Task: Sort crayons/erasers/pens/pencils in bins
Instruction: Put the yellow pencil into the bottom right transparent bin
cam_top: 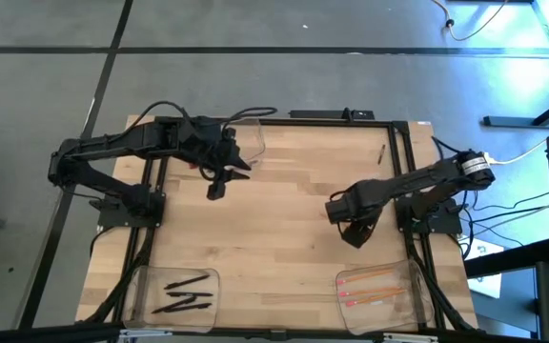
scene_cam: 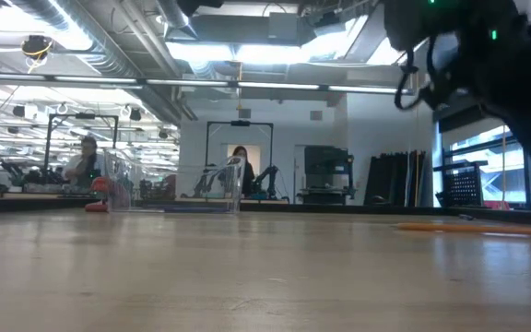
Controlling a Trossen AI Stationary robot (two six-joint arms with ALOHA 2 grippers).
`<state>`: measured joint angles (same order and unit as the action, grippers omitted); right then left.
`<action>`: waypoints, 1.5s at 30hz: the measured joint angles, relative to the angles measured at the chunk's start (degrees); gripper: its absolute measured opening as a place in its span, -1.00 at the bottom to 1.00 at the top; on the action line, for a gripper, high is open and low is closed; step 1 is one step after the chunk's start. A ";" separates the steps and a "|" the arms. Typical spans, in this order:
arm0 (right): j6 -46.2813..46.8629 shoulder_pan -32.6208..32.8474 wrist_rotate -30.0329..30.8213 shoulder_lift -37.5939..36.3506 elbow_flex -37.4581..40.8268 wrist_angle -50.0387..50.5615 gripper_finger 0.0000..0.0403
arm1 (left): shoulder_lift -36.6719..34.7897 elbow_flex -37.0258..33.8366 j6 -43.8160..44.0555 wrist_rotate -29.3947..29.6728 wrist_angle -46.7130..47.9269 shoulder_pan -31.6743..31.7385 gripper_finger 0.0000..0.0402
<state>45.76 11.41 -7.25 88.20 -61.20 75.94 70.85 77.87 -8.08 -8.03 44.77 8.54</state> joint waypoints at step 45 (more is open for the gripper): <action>-3.76 -1.57 -5.80 0.10 23.74 -24.35 -0.87 | 0.00 0.00 0.23 0.04 -5.44 0.07 -0.52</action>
<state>42.00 9.85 -13.04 88.30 -37.46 51.59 70.85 77.87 -7.85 -7.99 39.33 8.60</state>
